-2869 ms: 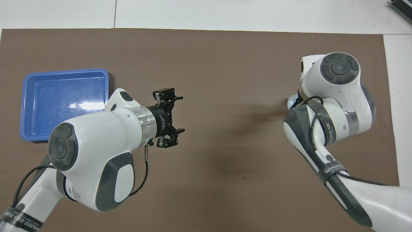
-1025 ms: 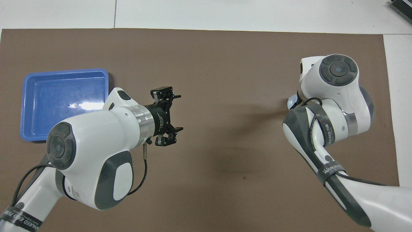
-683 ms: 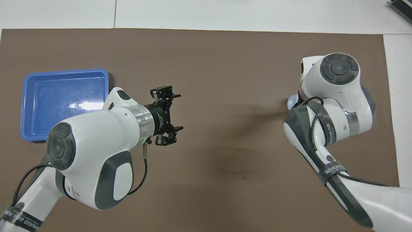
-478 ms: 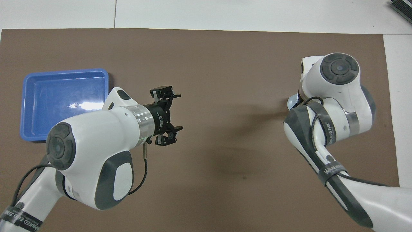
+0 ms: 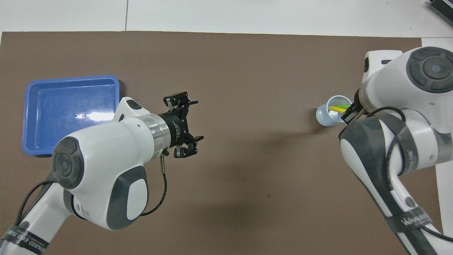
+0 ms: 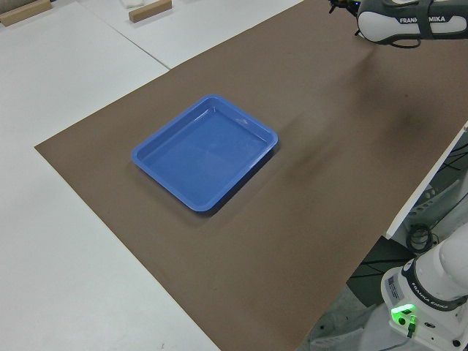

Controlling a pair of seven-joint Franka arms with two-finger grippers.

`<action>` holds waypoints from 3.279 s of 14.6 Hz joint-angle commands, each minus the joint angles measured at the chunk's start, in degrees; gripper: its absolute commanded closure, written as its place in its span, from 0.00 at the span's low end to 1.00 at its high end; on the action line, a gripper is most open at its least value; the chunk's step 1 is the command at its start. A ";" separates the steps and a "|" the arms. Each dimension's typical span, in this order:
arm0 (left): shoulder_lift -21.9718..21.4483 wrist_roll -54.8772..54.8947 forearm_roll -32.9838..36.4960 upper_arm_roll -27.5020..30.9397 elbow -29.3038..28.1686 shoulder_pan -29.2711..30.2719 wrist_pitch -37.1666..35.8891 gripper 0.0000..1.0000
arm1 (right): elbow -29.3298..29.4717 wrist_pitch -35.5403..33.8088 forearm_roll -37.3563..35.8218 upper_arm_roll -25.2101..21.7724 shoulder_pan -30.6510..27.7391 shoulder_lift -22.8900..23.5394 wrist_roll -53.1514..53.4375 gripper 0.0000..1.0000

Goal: Right arm passes pens to left for tray arrangement
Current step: 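Carry the purple pen with the right gripper toward the left gripper, then close the left gripper on the purple pen held by the right gripper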

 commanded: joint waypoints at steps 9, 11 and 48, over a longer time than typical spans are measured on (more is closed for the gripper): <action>0.35 -0.39 -1.32 0.42 0.44 -0.89 1.23 0.00 | 12.62 -10.22 27.90 0.18 -3.89 1.38 20.26 0.90; 0.97 -0.57 -1.32 0.42 1.41 -0.89 1.23 0.00 | 12.01 -7.68 32.64 0.45 -3.18 1.47 26.95 0.90; 7.48 -17.18 -1.67 0.50 7.74 -9.42 11.77 0.65 | 7.00 11.23 44.27 0.89 10.44 4.28 58.01 0.90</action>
